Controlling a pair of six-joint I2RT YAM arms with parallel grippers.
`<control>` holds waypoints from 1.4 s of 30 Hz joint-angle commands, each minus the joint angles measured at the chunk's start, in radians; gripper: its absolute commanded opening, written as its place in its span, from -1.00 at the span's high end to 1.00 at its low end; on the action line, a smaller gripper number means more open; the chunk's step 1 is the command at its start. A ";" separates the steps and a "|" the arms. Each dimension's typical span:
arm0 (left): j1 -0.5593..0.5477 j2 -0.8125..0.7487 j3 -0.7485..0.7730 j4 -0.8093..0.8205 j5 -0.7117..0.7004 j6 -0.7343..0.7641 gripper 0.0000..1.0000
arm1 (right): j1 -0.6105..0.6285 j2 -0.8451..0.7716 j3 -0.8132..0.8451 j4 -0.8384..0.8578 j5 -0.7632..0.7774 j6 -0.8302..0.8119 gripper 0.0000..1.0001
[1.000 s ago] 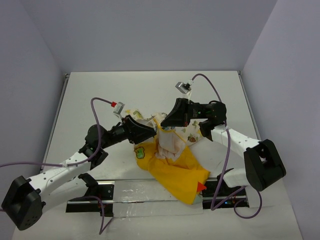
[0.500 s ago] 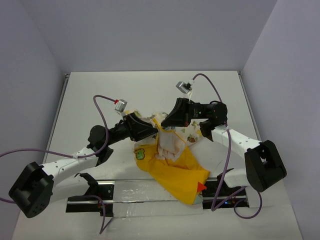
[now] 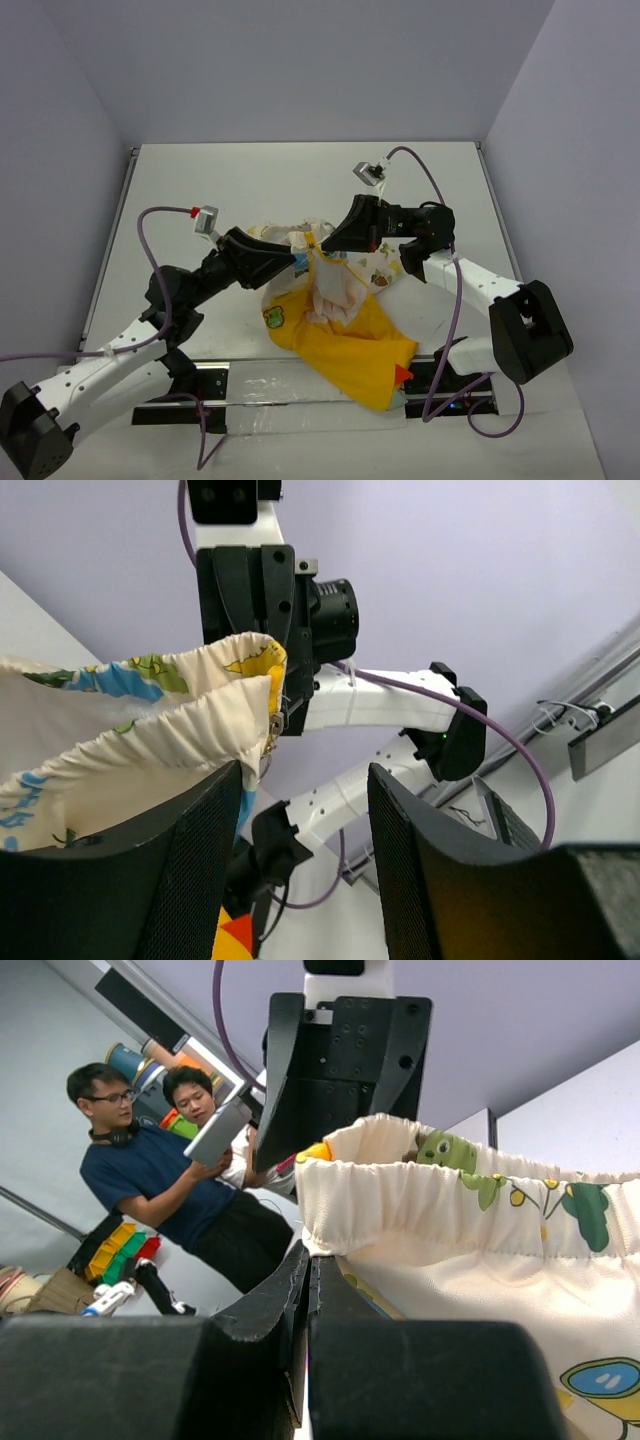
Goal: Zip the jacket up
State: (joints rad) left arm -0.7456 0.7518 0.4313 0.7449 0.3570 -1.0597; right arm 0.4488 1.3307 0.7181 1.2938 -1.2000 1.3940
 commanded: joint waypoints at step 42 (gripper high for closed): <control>-0.031 -0.036 0.275 -0.429 -0.086 0.234 -0.42 | -0.001 -0.024 0.047 0.469 0.027 0.023 1.00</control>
State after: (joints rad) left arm -0.7711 0.8124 0.5895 0.4829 0.4050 -0.9046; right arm 0.4488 1.3312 0.7193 1.2938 -1.1918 1.4067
